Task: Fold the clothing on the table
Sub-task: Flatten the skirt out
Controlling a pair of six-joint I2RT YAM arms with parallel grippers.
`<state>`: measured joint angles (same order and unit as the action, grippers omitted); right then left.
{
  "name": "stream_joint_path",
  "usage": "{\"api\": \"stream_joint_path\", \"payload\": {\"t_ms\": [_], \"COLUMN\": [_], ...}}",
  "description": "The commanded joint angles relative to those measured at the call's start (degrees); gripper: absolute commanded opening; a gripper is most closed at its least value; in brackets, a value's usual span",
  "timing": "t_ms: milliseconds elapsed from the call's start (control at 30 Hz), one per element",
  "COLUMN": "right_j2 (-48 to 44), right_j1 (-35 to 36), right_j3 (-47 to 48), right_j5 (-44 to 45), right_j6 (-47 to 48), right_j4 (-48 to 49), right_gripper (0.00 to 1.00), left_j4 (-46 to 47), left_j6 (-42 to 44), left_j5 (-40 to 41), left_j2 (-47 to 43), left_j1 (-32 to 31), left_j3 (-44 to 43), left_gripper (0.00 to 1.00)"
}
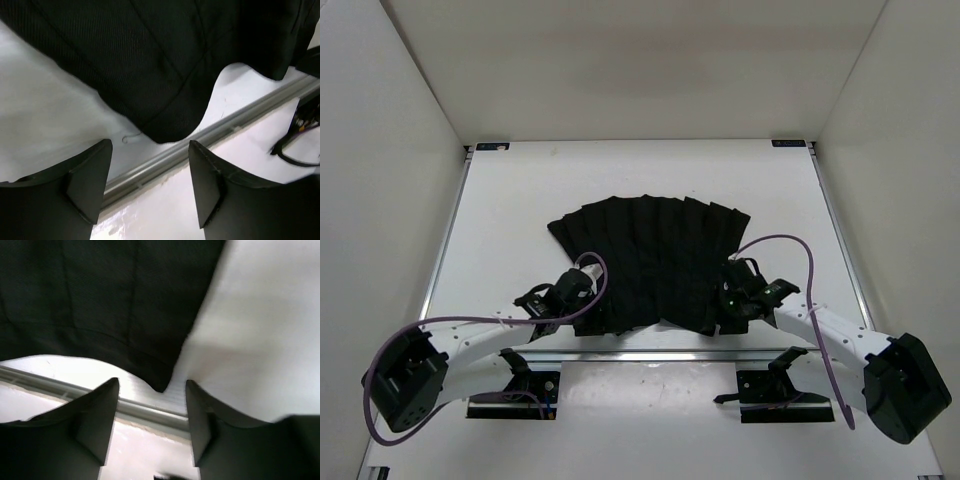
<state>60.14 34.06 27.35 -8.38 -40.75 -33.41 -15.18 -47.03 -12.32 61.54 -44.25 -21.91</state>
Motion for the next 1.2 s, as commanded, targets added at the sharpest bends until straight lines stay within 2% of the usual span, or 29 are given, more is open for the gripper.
{"api": "stream_joint_path", "payload": {"t_ms": [0, 100, 167, 200, 233, 267, 300, 333, 367, 433, 500, 600, 633, 700, 767, 833, 900, 1000, 1033, 1067, 1167], "right_j2": [0.6, 1.4, 2.1, 2.6, 2.8, 2.5, 2.2, 1.6, 1.0, -0.7, -0.6, 6.3, 8.2, 19.2, 23.1, 24.1, 22.4, 16.9, 15.0, 13.6, 11.7], "right_j1": [-0.3, 0.1, -0.4, -0.2, -0.7, -0.7, -0.8, -1.5, -1.7, -4.3, -8.1, -16.4, -18.2, -19.9, -19.2, -18.2, -19.0, -19.9, -19.9, -20.4, -19.6], "right_j3": [-2.0, -2.6, -2.8, -3.0, -3.3, -3.3, -2.8, -2.3, -2.4, -0.6, 2.0, 14.0, 21.8, 43.1, 62.6, 70.2, 69.2, 52.9, 49.7, 41.5, 32.6], "right_j5": [0.7, 0.0, -0.6, -0.9, -1.0, -1.5, -2.0, -2.1, -2.6, -3.3, -5.8, -8.8, -8.2, -6.7, -3.3, -0.5, -2.1, -4.8, -6.2, -7.3, -9.3], "right_j6": [-0.9, -1.4, -0.4, -0.4, -0.6, -0.2, -0.3, 0.4, 1.0, 2.7, 6.2, 13.3, 16.4, 21.7, 24.7, 26.3, 26.1, 24.2, 24.1, 23.4, 22.6], "right_j4": [4.3, 5.8, 6.5, 6.9, 7.0, 7.3, 6.7, 6.8, 6.4, 5.5, 5.8, 5.7, 4.8, 0.9, -4.0, -4.5, -3.3, 1.5, 2.5, 3.9, 5.0], "right_gripper": [0.50, 0.38, 0.27, 0.23, 0.16, 0.08, 0.00, 0.00, 0.00, 0.00, 0.00, 0.01, 0.00, 0.00, 0.00, 0.00, 0.00, 0.00, 0.00, 0.00, 0.00], "left_j4": [3.7, 2.6, 3.7, 4.6, 5.3, 5.2, 5.5, 5.5, 5.4, 4.6, 3.1, -0.2, -2.4, -10.3, -18.8, -22.1, -20.6, -15.4, -13.2, -11.0, -9.3], "left_j6": [-2.1, -1.8, -1.7, -1.9, -1.9, -2.0, -1.4, -1.2, -0.8, 0.9, 3.8, 11.8, 15.7, 22.6, 25.0, 26.3, 25.8, 23.7, 22.5, 21.8, 19.3], "left_j5": [5.0, 8.6, 10.5, 10.6, 11.2, 11.0, 11.5, 11.8, 12.1, 12.2, 11.9, 8.9, 8.5, 9.2, 10.5, 11.3, 9.7, 7.4, 7.2, 5.5, 3.7], "left_j2": [1.1, 2.8, 3.0, 3.3, 3.8, 4.0, 4.4, 4.5, 4.3, 2.9, 2.1, 5.5, 9.1, 17.2, 22.4, 21.8, 19.7, 11.0, 8.0, 5.5, 1.2], "left_j1": [-1.4, -1.6, -1.4, -1.3, -1.4, -1.2, -1.1, -0.9, -0.2, 1.4, 7.0, 17.2, 20.7, 24.0, 24.6, 25.6, 26.8, 28.5, 28.6, 28.6, 26.9], "left_j3": [-0.8, -1.6, -1.3, -1.4, -1.6, -1.8, -1.7, -2.5, -2.7, -3.9, -6.0, -16.4, -24.8, -45.6, -64.6, -71.0, -68.5, -49.4, -45.7, -36.3, -24.8], "left_gripper": [0.71, 0.68, 0.64, 0.59, 0.47, 0.42, 0.27, 0.07, 0.00, 0.00, 0.00, 0.00, 0.00, 0.00, 0.00, 0.00, 0.00, 0.00, 0.00, 0.00, 0.00]}}
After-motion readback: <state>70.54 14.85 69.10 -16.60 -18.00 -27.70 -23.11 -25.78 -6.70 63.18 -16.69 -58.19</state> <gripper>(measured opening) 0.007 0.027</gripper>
